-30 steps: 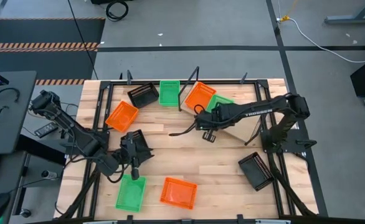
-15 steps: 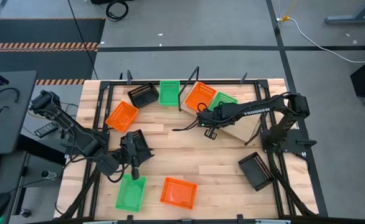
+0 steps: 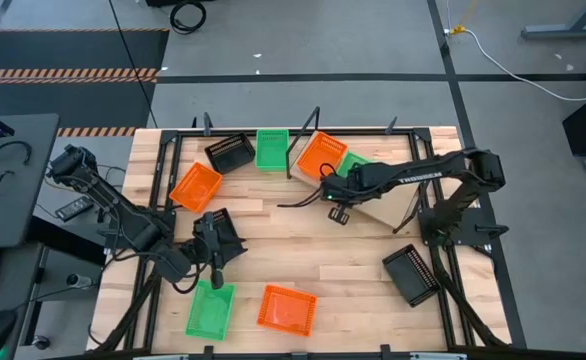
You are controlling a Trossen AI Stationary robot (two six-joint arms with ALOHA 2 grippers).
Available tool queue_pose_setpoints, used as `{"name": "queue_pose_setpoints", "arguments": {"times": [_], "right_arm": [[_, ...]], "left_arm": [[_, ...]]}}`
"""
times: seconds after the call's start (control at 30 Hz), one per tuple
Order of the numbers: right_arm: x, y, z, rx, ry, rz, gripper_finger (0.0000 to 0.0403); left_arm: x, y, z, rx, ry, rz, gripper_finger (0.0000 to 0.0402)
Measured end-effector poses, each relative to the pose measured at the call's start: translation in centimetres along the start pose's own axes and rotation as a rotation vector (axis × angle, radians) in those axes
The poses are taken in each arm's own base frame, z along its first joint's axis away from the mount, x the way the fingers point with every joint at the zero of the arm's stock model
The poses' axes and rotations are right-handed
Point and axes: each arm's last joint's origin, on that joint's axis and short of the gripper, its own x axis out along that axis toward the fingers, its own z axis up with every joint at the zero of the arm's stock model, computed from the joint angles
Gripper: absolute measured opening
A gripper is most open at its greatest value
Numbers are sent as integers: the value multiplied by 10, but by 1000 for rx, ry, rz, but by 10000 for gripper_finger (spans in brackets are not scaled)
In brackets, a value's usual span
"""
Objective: Stack baskets on shelf by color
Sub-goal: Put the bottom right green basket on the shelf
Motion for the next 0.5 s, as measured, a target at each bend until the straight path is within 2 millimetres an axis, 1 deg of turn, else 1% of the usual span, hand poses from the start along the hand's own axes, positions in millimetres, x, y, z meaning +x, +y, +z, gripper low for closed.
{"name": "queue_pose_setpoints", "arguments": {"times": [0.2, 0.5], "right_arm": [[-15, -6, 0, 23, -58, 11, 40], [-17, -5, 1, 22, -85, 20, 42]], "left_arm": [[0, 0, 0, 0, 0, 0, 117], [0, 0, 0, -7, 0, 0, 117]]}}
